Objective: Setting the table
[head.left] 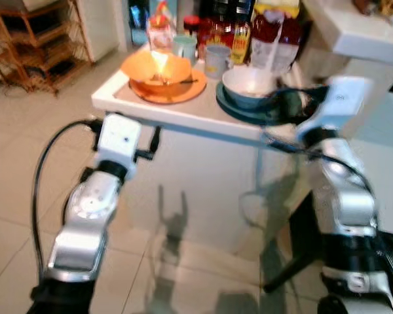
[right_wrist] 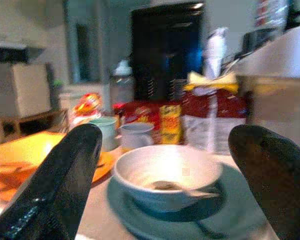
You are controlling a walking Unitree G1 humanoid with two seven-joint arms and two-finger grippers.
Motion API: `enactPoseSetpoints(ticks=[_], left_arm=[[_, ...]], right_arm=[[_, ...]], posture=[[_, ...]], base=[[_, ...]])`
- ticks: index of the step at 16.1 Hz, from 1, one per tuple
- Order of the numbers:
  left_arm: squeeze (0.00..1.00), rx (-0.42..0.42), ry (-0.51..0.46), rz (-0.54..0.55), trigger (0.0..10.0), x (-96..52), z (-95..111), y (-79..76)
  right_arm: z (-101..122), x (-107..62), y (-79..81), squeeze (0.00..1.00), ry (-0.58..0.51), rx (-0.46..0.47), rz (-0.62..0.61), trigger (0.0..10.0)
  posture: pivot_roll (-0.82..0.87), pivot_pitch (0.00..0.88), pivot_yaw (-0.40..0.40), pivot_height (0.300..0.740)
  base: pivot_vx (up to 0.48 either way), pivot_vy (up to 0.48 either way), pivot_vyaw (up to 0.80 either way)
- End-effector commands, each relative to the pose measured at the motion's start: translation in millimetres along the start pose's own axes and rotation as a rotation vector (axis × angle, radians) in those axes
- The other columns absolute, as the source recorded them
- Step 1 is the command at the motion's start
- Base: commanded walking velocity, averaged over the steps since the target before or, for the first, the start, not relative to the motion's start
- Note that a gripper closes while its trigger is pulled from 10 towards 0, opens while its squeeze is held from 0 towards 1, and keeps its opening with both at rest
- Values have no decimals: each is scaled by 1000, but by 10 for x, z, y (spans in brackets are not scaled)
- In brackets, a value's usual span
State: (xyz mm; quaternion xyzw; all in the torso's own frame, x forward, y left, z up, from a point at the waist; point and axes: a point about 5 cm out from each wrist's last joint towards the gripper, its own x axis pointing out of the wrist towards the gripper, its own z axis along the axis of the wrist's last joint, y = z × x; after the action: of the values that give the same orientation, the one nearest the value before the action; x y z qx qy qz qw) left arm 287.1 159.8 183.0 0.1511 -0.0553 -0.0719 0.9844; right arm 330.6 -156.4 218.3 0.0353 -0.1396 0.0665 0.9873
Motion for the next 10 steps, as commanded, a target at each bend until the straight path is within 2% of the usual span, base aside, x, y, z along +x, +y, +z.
enactPoseSetpoints(ticks=[1,2,3,4,5,6,7,8,9,10], left_arm=[[1000,-4,-20,-30,10000,11,51,-70],[1000,-1,-15,-37,10000,12,42,-85],[1000,-3,-11,-70,10000,13,36,-124],[831,-3,-19,-122,10000,-7,46,-180],[486,-8,-26,-167,10000,-33,51,-236],[467,0,-31,-180,10000,-42,52,-257],[467,-2,-30,-179,10000,-44,50,-260],[463,-2,-40,-185,10000,-45,59,-266],[463,-4,-43,-187,10000,-46,66,-268],[455,-4,-43,-188,10000,-48,72,-263]], right_arm=[[-10,-27,-208,1000,33,-31,-61,10000],[-79,-42,-290,1000,87,-34,-84,10000],[-94,-52,-355,1000,97,-27,-104,10000],[-64,-46,-388,1000,79,-31,-126,10000],[-54,-35,-396,1000,79,-18,-131,10000],[-65,-28,-390,1000,90,3,-120,10000],[-78,-23,-390,63,100,5,-115,10000],[-104,-6,-368,0,113,47,-85,10000],[-114,9,-348,0,117,91,-62,10000],[-125,49,-350,0,119,93,-63,10000]], posture=[[42,0,-77,740],[40,0,-77,740],[40,0,-77,740],[38,0,-77,740],[36,0,-75,740],[35,0,-75,740],[35,0,-75,740],[35,0,-75,740],[37,0,-76,740],[37,0,-75,740]], base=[[315,0,0],[311,0,0],[0,0,0],[0,0,0],[0,0,0],[0,0,0],[0,0,0],[0,0,0],[0,0,0],[0,0,0]])
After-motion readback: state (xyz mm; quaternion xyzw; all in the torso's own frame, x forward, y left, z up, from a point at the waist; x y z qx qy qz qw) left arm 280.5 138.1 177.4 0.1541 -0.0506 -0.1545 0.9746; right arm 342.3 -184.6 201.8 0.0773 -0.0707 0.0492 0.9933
